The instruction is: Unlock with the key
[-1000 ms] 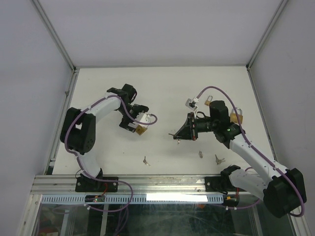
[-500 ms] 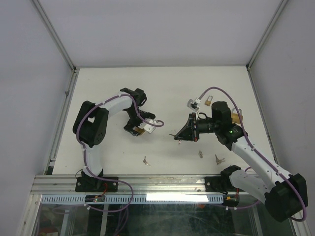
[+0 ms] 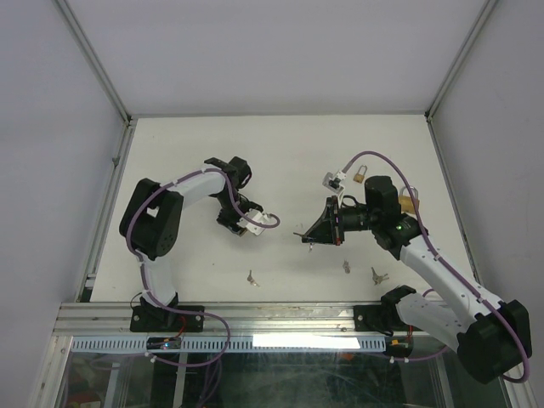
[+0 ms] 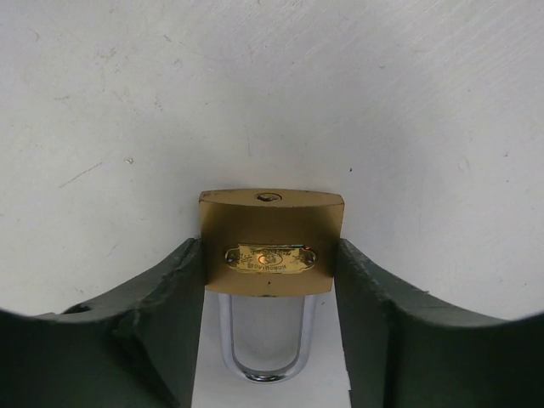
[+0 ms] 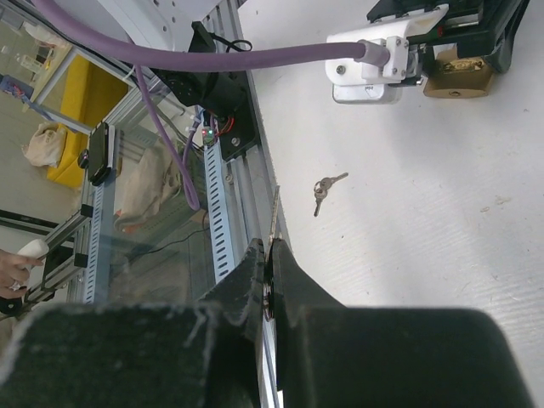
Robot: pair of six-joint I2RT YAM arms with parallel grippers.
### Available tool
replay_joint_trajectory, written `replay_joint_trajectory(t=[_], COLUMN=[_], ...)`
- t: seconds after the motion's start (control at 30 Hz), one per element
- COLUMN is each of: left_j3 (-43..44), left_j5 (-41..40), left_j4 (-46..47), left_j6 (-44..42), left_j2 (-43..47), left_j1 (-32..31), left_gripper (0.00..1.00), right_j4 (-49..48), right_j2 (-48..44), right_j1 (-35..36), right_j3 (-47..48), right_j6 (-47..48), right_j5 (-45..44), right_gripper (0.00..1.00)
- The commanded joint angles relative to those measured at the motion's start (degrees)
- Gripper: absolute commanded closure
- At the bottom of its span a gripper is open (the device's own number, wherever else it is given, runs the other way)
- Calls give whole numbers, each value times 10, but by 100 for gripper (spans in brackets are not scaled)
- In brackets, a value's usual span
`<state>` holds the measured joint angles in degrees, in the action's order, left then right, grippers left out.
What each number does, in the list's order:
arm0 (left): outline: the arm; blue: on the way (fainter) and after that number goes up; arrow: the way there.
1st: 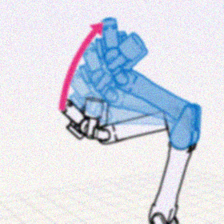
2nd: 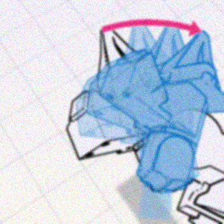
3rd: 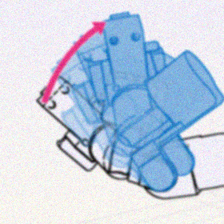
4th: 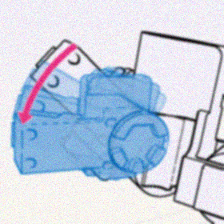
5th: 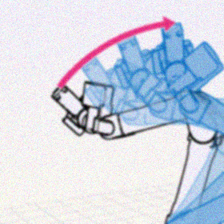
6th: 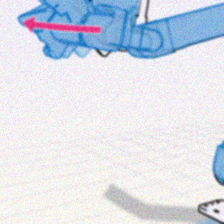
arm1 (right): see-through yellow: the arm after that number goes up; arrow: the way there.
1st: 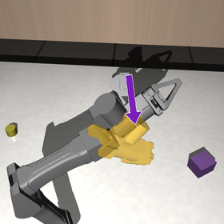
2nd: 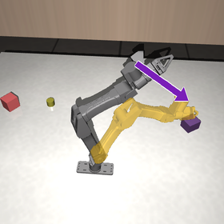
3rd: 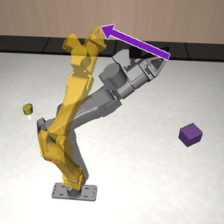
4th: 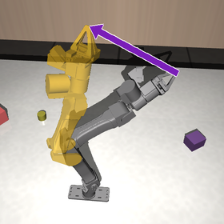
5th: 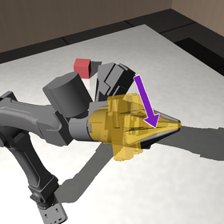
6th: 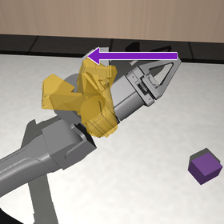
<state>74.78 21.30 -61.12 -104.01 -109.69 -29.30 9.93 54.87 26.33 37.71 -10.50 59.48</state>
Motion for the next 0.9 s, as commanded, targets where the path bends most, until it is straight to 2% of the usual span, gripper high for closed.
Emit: replay_joint_trajectory(t=[0.0, 0.07, 0.17, 0.3, 0.43, 0.63, 0.77, 0.87], left_j3=[-24, -27, -34, -32, -2, 76, 51, 14], left_j5=[25, 24, 27, 33, 64, 176, 233, 251], left_j4=[20, 21, 21, 21, 16, -50, -75, -53], left_j6=[-10, -9, -8, 5, 70, 231, 286, 324], left_j2=[9, 9, 13, 23, 43, 81, 150, 228], left_j1=[-8, -8, -7, -8, -7, 4, 8, 7], left_gripper=[58, 67, 72, 100, 100, 100, 100, 100], right_j4=[-7, -5, -2, 2, 32, 64, 52, 40], right_j2=[-7, -5, -7, -9, -14, -45, -62, -45], right_j1=[-3, -3, -4, -3, -3, 40, 101, 158], right_j3=[37, 40, 42, 43, 51, 68, 71, 76], right_j6=[13, 14, 17, 21, 48, 181, 327, 471], right_j5=[-3, -3, -3, -5, -49, -250, -358, -435], right_gripper=[100, 100, 100, 100, 100, 100, 100, 100])
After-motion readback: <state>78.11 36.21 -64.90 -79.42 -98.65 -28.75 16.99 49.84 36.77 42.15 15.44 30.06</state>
